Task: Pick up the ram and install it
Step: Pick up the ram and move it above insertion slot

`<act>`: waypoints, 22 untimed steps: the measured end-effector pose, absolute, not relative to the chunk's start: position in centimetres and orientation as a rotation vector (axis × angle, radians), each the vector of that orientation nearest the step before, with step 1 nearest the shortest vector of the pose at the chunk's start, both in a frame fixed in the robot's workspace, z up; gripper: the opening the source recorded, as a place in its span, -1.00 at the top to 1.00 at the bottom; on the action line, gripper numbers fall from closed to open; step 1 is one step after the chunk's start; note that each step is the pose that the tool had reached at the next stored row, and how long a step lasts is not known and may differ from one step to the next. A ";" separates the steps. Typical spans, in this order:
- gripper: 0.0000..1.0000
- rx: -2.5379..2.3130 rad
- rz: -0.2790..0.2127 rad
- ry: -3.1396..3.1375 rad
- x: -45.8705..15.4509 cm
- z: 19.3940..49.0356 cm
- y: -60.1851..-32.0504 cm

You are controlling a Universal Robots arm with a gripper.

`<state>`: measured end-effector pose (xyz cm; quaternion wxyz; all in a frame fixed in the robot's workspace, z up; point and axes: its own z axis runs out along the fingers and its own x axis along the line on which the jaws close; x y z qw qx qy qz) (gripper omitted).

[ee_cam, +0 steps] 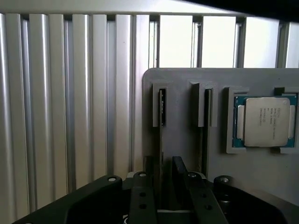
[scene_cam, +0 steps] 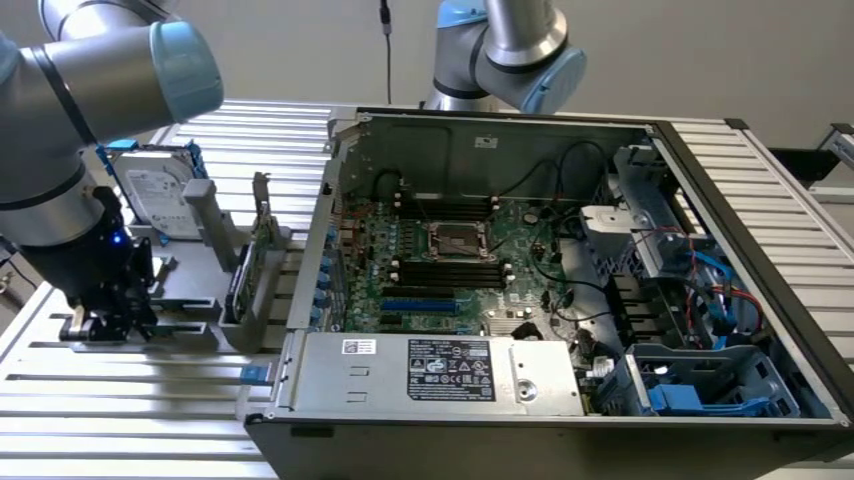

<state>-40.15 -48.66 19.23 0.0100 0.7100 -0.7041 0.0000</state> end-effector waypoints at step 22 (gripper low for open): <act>0.40 2.211 -0.038 -2.211 -40.1 19.3 -49.0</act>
